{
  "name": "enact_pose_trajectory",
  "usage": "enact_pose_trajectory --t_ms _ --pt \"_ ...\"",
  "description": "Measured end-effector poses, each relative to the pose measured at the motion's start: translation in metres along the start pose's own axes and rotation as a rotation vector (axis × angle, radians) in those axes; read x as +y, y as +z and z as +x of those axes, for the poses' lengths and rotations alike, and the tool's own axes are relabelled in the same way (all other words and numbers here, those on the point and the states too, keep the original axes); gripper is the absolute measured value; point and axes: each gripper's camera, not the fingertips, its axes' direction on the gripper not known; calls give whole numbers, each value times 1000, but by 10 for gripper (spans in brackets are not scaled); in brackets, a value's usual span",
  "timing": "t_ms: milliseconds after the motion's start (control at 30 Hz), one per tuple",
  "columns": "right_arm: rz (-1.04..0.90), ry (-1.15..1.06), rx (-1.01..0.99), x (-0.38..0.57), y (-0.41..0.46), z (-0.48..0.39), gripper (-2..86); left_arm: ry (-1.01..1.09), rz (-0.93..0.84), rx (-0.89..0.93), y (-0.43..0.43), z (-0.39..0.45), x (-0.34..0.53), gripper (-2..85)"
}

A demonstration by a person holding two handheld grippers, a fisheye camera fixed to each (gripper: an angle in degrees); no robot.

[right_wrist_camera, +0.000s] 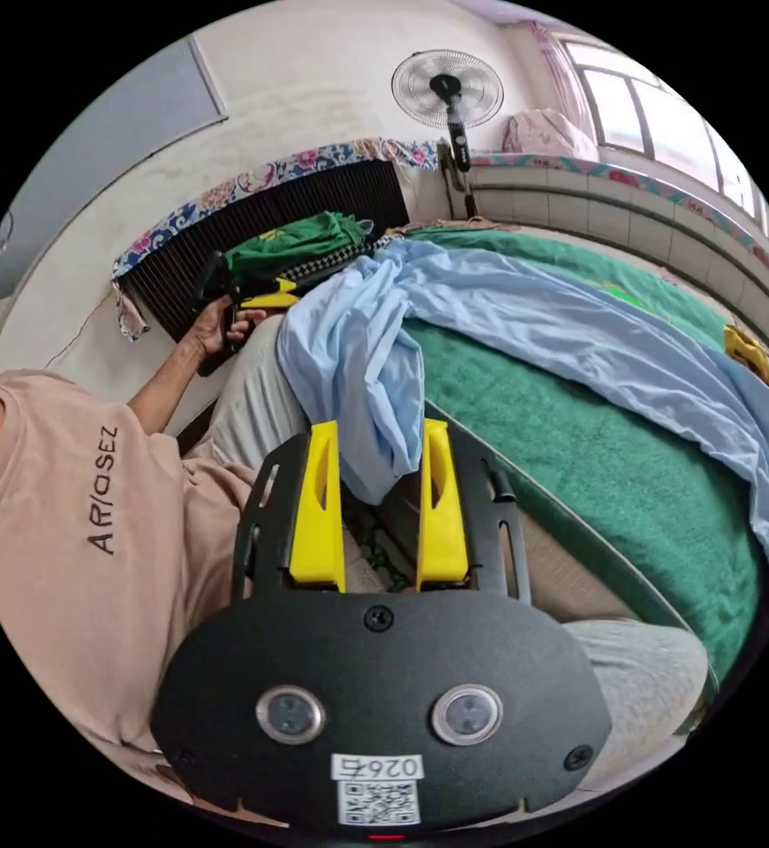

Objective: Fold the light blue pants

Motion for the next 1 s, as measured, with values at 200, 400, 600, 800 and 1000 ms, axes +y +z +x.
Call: enact_pose_trajectory --t_ms 200,400,600,800,1000 --pt "-281 101 176 -31 112 10 81 -60 -255 37 54 -34 -42 71" --pt "-296 147 67 -41 87 57 -12 0 -134 86 20 -42 -51 -4" --pt "25 266 -547 -26 -11 107 -13 -37 24 54 -41 -47 -49 -7" --pt "372 413 -480 -73 -96 196 5 -72 217 -82 -60 -37 -113 10" --pt "224 496 -177 -142 -91 297 98 -43 -163 29 35 -64 -214 152"
